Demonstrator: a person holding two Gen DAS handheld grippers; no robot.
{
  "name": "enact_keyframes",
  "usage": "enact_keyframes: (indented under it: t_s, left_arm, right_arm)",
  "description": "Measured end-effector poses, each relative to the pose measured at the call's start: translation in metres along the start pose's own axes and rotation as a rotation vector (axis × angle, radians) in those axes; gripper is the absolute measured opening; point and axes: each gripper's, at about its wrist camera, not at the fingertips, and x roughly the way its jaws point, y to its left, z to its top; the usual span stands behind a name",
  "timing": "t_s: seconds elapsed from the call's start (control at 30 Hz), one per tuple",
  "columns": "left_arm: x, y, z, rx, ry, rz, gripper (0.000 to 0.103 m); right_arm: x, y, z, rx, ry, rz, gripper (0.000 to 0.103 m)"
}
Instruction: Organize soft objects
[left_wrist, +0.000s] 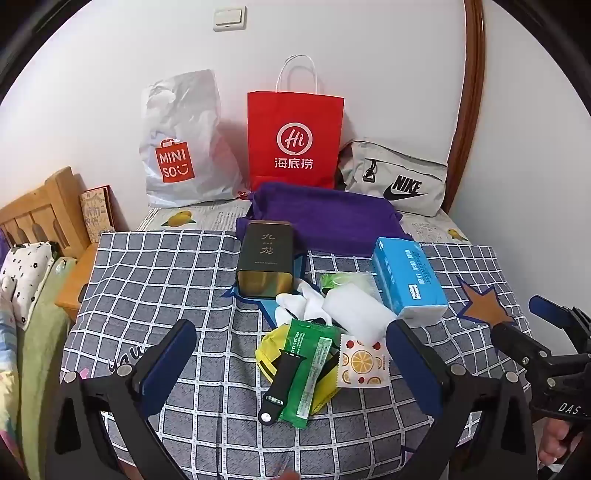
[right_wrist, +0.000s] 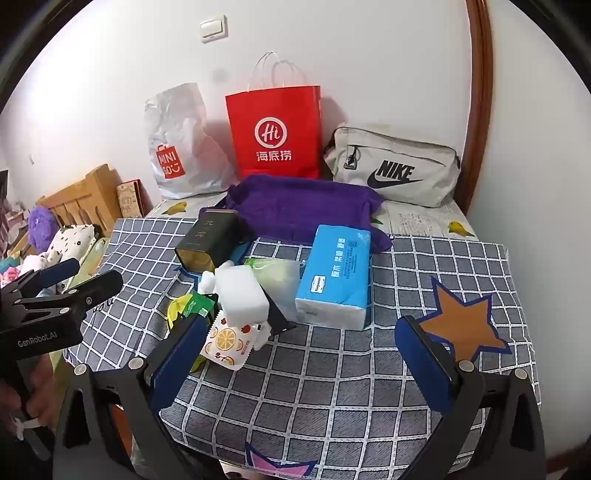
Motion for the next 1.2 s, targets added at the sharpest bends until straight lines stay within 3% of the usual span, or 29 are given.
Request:
enact_keyframes:
  t_s: [0.1,1.2]
  left_arm:
    - [0.0,0.001,0.0,-0.013,0.005,-0.025,0.103]
    - [-0.005,0.008,-0.003,-0.019,0.012,-0.017,0.103]
  right_arm:
    - [-0.002,0.0,-0.001,-0.007,-0.006,0.001,0.101]
    - [-0.01,0.014,0.0,-0.012,-0.014,-0.005,0.101]
